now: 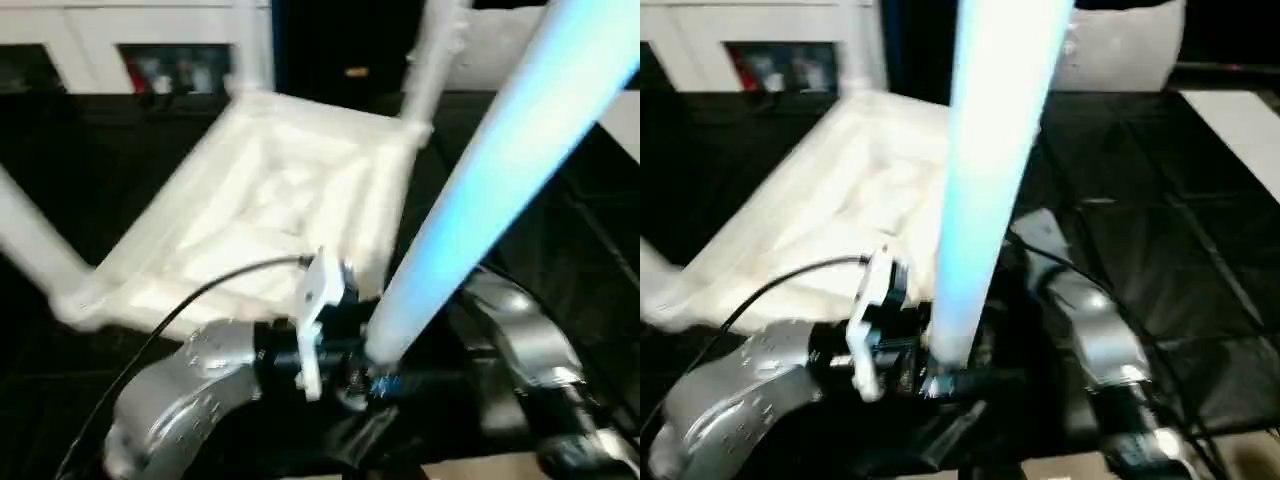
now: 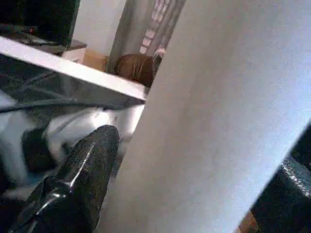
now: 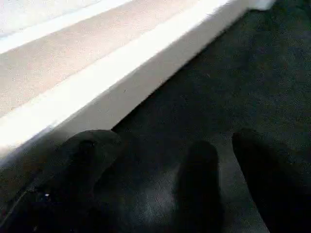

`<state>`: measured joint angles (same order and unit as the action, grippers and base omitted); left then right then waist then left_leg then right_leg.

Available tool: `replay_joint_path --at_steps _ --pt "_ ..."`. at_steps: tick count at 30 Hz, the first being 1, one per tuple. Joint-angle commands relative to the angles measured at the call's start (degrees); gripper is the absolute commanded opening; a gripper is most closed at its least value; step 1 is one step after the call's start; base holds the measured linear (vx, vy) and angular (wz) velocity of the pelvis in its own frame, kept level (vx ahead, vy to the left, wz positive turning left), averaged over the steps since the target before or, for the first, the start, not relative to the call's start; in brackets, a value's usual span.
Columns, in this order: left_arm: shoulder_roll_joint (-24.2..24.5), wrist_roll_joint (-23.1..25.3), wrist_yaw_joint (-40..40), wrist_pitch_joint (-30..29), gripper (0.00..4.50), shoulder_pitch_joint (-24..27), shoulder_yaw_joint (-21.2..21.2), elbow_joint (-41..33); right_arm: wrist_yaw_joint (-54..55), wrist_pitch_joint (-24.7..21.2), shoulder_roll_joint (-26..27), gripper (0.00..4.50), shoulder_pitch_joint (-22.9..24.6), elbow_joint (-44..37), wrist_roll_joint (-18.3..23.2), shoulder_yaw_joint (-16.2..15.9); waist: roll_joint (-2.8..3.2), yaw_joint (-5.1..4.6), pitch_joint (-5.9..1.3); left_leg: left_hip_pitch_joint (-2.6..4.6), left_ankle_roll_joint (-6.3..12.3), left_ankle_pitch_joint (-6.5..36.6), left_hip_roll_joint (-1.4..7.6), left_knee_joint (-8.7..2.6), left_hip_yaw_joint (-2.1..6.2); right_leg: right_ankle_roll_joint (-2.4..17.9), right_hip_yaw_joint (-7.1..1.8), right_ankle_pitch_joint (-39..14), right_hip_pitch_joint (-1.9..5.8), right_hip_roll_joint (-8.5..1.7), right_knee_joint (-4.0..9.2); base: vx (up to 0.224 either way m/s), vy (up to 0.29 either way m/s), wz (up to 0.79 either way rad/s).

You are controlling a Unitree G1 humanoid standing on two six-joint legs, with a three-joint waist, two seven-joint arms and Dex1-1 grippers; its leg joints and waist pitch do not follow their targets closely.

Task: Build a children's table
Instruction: Rotate table base

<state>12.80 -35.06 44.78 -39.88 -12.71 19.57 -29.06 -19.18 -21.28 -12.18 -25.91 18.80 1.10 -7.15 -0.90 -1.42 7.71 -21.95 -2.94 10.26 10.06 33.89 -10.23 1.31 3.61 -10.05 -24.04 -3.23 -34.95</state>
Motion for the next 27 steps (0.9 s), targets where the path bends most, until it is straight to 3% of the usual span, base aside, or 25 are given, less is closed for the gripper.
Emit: replay_joint_path --at_steps 1,2,6,8,12,14,19,20,26,27 --pt "-0.97 1.91 -0.31 1.91 3.95 -1.75 1.65 2.21 -1.30 3.39 3.49 4.50 -2.84 1.33 0.46 -3.94 -0.12 0.86 -3.52 0.36 1.41 11.19 2.35 -3.71 1.17 9.07 -3.26 -17.28 3.26 -4.29 4.82 0.000 0.000 0.00" --pt "-1.16 2.94 -0.65 2.99 3.95 -2.73 1.13 4.10 -0.65 4.15 4.26 4.50 -3.96 3.42 0.06 -3.73 0.00 0.88 -3.65 0.42 1.88 9.85 2.34 -3.63 1.06 10.51 -3.25 -14.47 3.27 -4.26 4.59 0.000 0.000 0.00" --pt "-0.27 6.55 -1.09 6.80 3.95 -5.70 -0.50 9.85 2.32 5.70 5.53 4.50 -6.07 8.00 -0.39 -1.88 0.07 1.03 -3.94 0.47 2.96 6.84 2.58 -3.58 0.98 12.50 -3.28 -7.43 3.48 -4.20 3.85 0.000 0.000 0.00" --pt "0.69 8.64 -1.09 9.39 3.95 -7.74 -1.87 13.61 4.80 6.33 5.53 4.50 -6.79 10.24 -0.88 -0.27 0.10 1.23 -3.93 0.66 3.31 6.77 2.44 -3.57 0.85 12.94 -3.29 -7.13 3.35 -4.11 3.85 0.000 0.000 0.00" --pt "3.05 11.86 -2.28 12.74 3.95 -10.76 -4.56 19.14 5.84 7.03 3.04 4.50 -5.56 11.18 -1.10 2.28 0.18 1.93 -3.63 1.14 1.20 10.45 2.59 -3.79 0.81 11.02 -3.35 -13.56 3.28 -4.37 4.33 0.000 0.000 0.00" --pt "4.52 12.89 -2.55 14.44 3.95 -11.90 -6.47 21.86 6.03 7.39 0.96 4.50 -4.01 11.43 -1.48 3.98 0.47 2.27 -3.77 1.32 0.65 10.50 2.57 -3.77 0.81 10.51 -3.41 -13.57 3.21 -4.29 4.28 0.000 0.000 0.00" --pt "8.25 14.38 -2.02 16.19 3.95 -11.77 -8.84 24.34 6.00 7.51 -3.63 4.50 0.87 9.48 -0.97 6.48 0.27 2.54 -3.96 0.77 1.11 9.32 2.40 -3.76 0.87 11.05 -3.36 -10.70 3.67 -4.30 4.05 0.000 0.000 0.00" --pt "9.75 15.43 -2.39 15.97 3.95 -10.96 -9.52 24.41 5.68 7.12 -5.32 4.50 3.16 7.68 -0.77 7.54 0.41 2.55 -3.83 0.98 1.29 10.13 2.45 -3.79 0.83 10.96 -3.33 -12.25 3.46 -4.28 4.31 0.000 0.000 0.00" --pt "11.29 17.00 -4.02 14.86 3.95 -8.49 -9.13 22.13 3.23 6.80 -6.96 4.50 6.45 2.08 0.77 9.12 0.23 2.50 -3.50 1.06 1.42 13.38 2.63 -4.06 0.96 9.69 -3.30 -18.83 3.10 -4.35 4.96 0.000 0.000 0.00" --pt "12.09 17.59 -4.08 14.32 3.95 -6.06 -8.00 19.37 -0.26 6.65 -7.67 4.50 8.28 -2.57 2.80 9.17 0.09 2.36 -3.54 1.02 1.51 13.70 2.58 -4.13 0.99 9.73 -3.23 -19.29 3.06 -4.27 5.01 0.000 0.000 0.00"
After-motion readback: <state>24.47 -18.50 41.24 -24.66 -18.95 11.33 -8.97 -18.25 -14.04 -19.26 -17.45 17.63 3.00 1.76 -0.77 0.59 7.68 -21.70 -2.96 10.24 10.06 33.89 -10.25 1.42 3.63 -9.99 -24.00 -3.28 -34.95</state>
